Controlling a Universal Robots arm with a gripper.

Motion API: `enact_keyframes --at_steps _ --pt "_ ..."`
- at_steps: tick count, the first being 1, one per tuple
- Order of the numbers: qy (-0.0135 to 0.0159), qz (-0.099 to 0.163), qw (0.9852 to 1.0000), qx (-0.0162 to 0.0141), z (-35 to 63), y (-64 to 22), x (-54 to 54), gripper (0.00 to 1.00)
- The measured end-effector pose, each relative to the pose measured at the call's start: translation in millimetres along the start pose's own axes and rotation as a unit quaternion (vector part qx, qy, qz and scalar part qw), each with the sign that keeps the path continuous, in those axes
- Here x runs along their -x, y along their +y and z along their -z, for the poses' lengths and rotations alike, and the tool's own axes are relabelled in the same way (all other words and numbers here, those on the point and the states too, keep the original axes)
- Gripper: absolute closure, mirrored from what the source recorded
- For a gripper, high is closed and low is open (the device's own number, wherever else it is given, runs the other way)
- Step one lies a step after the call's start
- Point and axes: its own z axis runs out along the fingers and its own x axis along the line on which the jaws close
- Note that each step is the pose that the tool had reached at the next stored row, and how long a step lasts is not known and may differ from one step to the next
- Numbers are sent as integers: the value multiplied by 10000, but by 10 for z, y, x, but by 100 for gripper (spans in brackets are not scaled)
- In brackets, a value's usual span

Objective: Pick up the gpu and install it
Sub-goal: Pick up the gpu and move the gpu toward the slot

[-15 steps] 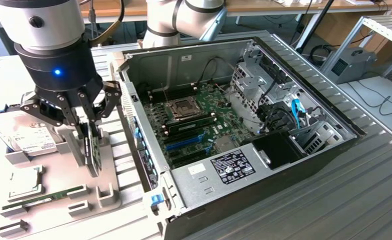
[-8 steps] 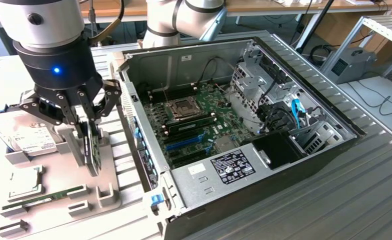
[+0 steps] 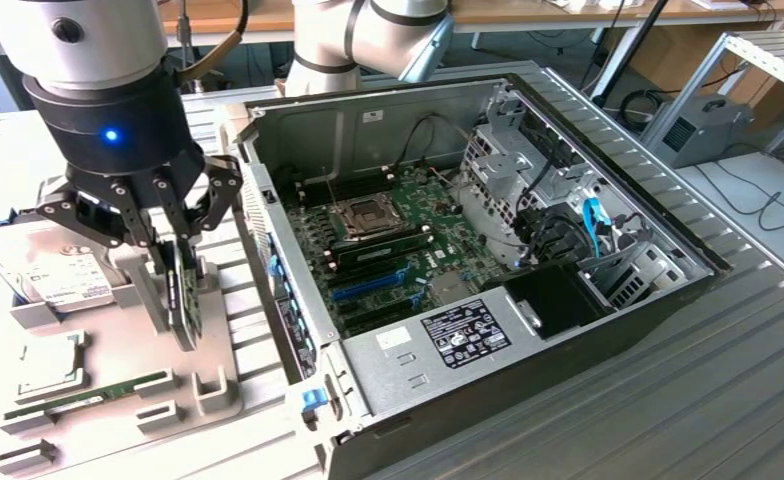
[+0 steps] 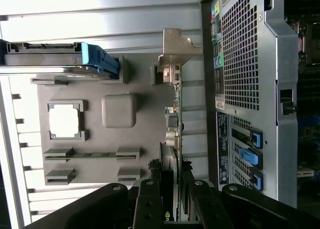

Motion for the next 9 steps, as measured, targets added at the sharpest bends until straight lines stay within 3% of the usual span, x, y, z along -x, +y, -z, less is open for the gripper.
enact_keyframes --at_steps 9 --pt "0 0 10000 0 45 -2 1 74"
